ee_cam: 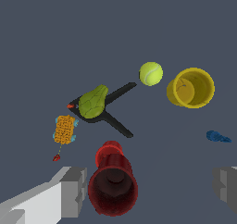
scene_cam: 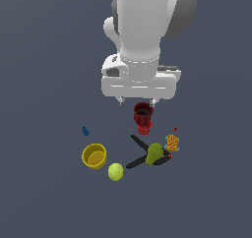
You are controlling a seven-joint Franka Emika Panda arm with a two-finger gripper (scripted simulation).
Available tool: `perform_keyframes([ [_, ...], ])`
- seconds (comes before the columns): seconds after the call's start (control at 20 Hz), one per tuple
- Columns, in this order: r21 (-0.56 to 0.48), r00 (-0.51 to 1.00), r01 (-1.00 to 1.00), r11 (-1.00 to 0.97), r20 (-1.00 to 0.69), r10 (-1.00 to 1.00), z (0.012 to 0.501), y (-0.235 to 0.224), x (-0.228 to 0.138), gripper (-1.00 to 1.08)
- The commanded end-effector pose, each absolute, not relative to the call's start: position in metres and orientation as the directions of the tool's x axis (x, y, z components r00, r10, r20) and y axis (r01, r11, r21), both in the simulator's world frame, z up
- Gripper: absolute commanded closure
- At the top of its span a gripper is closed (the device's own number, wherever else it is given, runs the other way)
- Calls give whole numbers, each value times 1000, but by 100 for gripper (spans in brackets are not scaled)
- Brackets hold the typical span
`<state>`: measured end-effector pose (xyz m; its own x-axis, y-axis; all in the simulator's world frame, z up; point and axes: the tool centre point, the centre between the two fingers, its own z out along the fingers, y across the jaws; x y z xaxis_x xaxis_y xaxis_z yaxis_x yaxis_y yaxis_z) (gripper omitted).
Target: Pick up a designated object from a clutter of objects.
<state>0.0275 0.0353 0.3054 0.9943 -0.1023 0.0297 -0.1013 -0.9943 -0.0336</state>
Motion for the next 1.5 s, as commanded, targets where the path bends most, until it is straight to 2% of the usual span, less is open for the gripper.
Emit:
perform_keyframes([
  [0.0,-34,988,-149,-988,26,-149,297,39,33,-92],
  [0.7,-30,896,-444,-895,6,-445,241,66,65,-92],
  [1.45,-12,702,-712,-702,-3,-712,173,97,90,-92],
])
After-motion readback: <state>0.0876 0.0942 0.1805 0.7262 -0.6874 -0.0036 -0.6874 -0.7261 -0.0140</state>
